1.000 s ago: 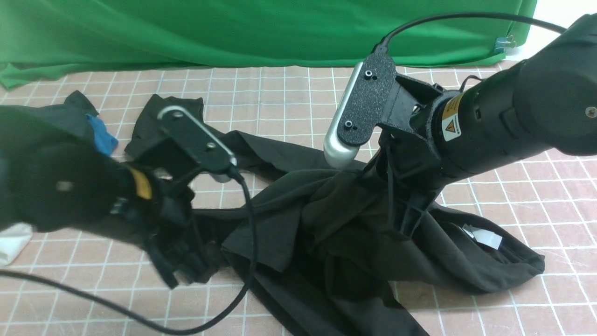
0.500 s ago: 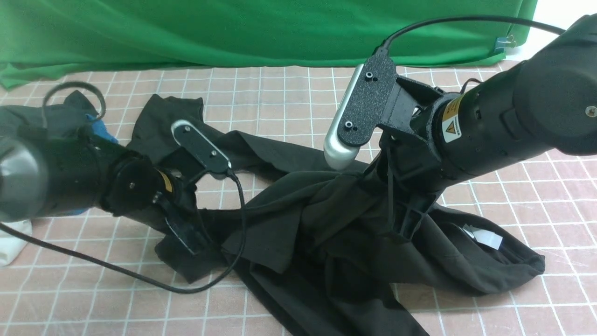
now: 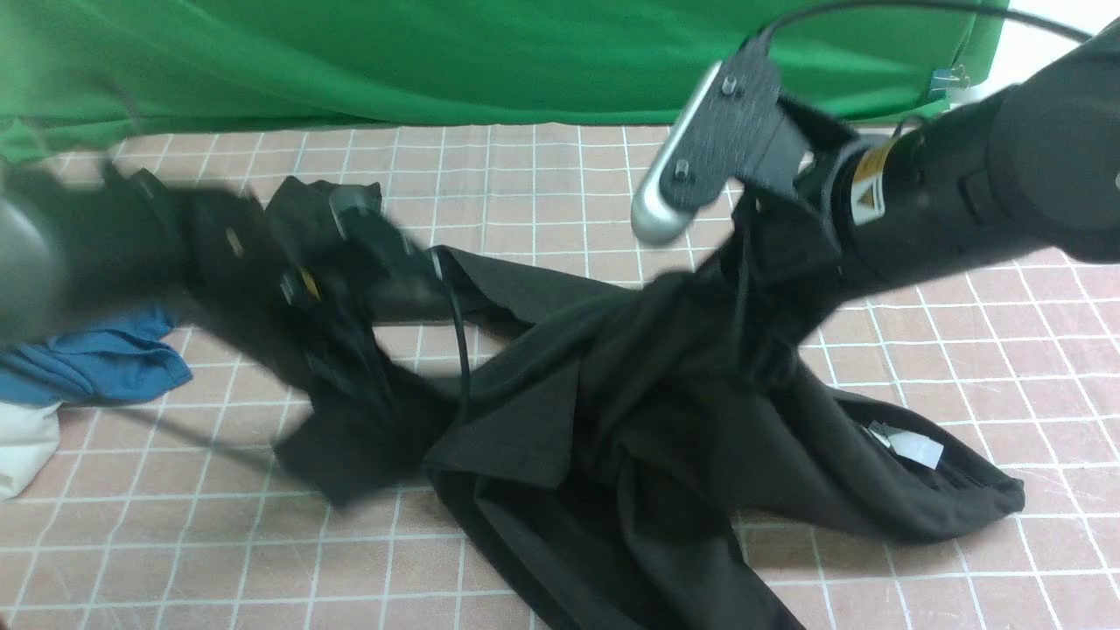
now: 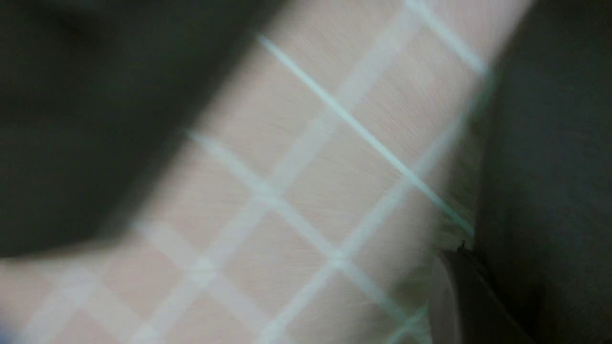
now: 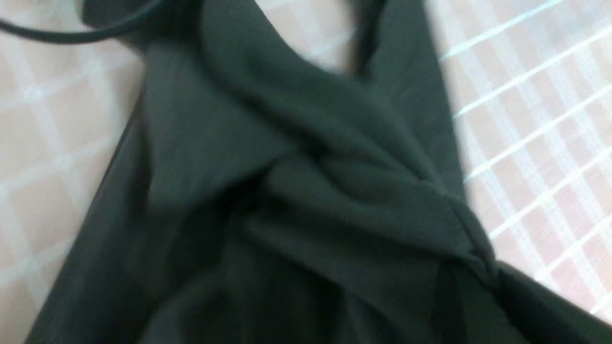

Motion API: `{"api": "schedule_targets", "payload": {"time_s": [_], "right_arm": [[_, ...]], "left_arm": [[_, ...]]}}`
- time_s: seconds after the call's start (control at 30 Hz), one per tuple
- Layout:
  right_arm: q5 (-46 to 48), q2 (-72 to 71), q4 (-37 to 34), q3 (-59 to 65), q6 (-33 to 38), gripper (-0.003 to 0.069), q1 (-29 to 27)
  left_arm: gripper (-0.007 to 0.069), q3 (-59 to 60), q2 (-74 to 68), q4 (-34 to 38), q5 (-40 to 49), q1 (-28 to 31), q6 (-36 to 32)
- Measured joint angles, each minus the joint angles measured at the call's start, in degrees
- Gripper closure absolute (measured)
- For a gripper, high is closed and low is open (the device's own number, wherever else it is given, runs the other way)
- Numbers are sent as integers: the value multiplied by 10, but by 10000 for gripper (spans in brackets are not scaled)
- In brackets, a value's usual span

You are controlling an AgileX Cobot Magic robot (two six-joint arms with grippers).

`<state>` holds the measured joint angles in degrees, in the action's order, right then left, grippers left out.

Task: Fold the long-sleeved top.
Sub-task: Spread the long sleeves with your arms and place them on the tabletop

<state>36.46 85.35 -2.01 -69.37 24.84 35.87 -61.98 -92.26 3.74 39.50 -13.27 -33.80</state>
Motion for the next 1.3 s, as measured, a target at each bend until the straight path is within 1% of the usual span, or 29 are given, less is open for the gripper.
{"api": "schedule_targets", "payload": {"time_s": [0.1, 0.2, 0.23, 0.27, 0.3, 0.33, 0.37, 0.4, 0.5, 0.57, 0.63, 0.67, 0.7, 0.77, 0.8, 0.83, 0.87, 0.9, 0.97, 1.07, 1.1, 1.13, 1.2, 1.3], "right_arm": [[-65, 19, -6, -17, 3, 610, 2], [-91, 51, -7, -63, 24, 610, 7], [-93, 56, -7, -78, 28, 610, 8], [-94, 78, -7, -118, 36, 610, 8], [-92, 90, -8, -150, 41, 610, 8], [-90, 94, -8, -163, 43, 610, 8], [-77, 105, -7, -214, 50, 610, 8], [-71, 108, -7, -232, 52, 610, 8], [-8, 105, -5, -305, 64, 610, 8], [65, 97, 3, -324, 77, 610, 8], [162, 92, 10, -321, 90, 610, 5], [186, 92, 10, -315, 92, 610, 3], [233, 92, 11, -292, 94, 606, -3], [273, 94, 14, -249, 83, 590, -12], [276, 94, 15, -243, 81, 583, -13], [290, 96, 20, -206, 61, 550, -19], [294, 96, 20, -191, 51, 527, -22], [298, 97, 25, -160, 31, 466, -30], [302, 97, 37, -114, 9, 337, -42], [313, 89, 48, -60, -25, 153, -68], [315, 85, 49, -52, -32, 130, -74], [317, 76, 50, -40, -44, 115, -83], [320, 54, 52, -22, -63, 114, -97], [318, 3, 55, -1, -89, 162, -115]], "left_arm": [[595, -108, 60, -52, 83, 0, 49], [594, -218, 100, -72, 156, 0, 63], [594, -226, 103, -72, 156, 0, 65], [594, -301, 122, -76, 202, 0, 73], [594, -335, 128, -76, 220, 0, 78], [594, -343, 129, -76, 225, 0, 78], [594, -407, 140, -70, 260, 0, 92], [594, -442, 144, -65, 274, -3, 99], [594, -490, 164, -53, 287, -34, 115], [594, -483, 180, -48, 292, -75, 120], [594, -442, 190, -37, 294, -141, 134], [594, -412, 192, -33, 296, -168, 140], [594, -378, 192, -31, 296, -208, 151], [594, -300, 181, -29, 287, -270, 166], [594, -292, 179, -28, 284, -276, 167], [594, -237, 165, -22, 254, -317, 175], [594, -222, 161, -19, 242, -329, 175], [594, -170, 144, -4, 196, -366, 176], [594, -129, 120, 21, 136, -411, 175], [594, -118, 73, 47, 88, -450, 159], [594, -118, 62, 56, 78, -456, 151], [594, -119, 43, 68, 64, -461, 138], [593, -124, 7, 92, 44, -466, 121], [569, -139, -55, 123, 31, -466, 91]]}}
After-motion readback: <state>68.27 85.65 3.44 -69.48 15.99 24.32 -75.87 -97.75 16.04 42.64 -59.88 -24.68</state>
